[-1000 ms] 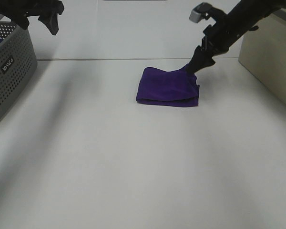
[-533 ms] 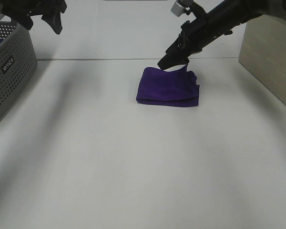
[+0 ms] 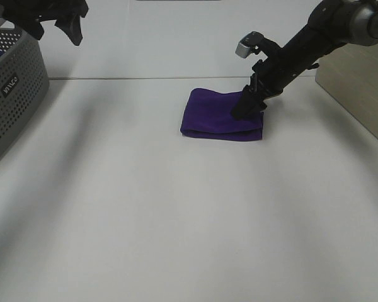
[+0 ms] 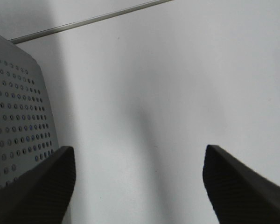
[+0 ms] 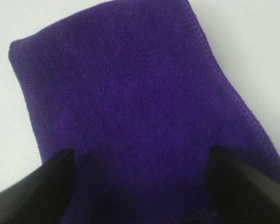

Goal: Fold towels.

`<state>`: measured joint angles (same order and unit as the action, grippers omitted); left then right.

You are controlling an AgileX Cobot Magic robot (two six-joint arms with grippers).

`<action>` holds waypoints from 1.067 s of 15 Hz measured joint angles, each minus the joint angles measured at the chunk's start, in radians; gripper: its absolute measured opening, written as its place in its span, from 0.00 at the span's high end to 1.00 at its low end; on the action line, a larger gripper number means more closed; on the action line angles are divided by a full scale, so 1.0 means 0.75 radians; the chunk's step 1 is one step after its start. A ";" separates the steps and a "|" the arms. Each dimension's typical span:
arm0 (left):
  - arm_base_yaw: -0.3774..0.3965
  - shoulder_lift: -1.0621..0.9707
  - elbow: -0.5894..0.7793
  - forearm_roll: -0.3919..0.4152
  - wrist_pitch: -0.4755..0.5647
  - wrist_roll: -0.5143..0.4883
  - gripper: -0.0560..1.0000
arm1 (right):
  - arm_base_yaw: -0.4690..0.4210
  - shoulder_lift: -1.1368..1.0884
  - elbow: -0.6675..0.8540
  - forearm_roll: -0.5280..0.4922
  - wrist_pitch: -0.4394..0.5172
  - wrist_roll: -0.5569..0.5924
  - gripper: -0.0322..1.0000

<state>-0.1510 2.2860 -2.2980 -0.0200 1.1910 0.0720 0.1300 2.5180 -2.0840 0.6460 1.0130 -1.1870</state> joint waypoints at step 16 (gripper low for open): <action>0.001 -0.096 0.000 0.073 0.031 0.033 0.22 | -0.076 -0.611 0.000 -0.495 0.227 1.119 0.05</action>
<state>-0.1500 2.2140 -2.2980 0.0350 1.2140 0.0970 0.0730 2.0600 -2.0840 0.2750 1.1830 -0.3480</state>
